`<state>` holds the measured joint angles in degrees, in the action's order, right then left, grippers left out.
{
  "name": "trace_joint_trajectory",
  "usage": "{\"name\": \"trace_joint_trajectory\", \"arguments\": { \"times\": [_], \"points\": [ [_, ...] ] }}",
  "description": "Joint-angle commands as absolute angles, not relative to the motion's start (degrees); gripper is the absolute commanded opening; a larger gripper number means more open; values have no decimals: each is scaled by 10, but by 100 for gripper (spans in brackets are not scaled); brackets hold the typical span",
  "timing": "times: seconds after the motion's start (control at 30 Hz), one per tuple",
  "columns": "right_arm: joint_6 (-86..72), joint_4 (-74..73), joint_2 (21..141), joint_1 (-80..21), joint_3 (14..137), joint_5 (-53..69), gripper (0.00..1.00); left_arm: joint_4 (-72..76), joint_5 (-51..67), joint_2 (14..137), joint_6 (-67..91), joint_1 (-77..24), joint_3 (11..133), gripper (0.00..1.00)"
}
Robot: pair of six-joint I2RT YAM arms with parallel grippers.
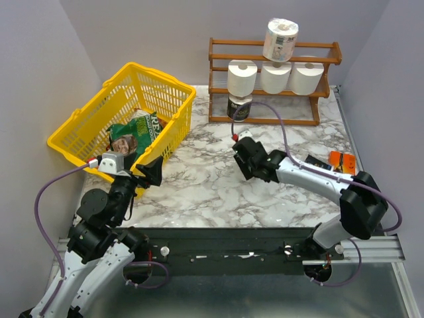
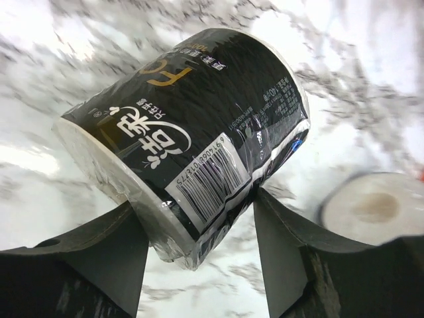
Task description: Place and organize the paper towels onto the shelf
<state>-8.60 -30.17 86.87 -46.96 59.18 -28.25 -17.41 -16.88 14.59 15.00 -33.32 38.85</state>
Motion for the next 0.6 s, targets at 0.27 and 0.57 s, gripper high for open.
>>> {"name": "trace_joint_trajectory", "arguments": {
  "times": [0.27,0.57],
  "points": [
    [-265,-262,825,-273,555,-19,76,-169,-173,149,146,-330,386,99],
    [-146,-340,767,-229,643,-92,84,-168,-171,146,149,-330,386,99]
  ]
}}
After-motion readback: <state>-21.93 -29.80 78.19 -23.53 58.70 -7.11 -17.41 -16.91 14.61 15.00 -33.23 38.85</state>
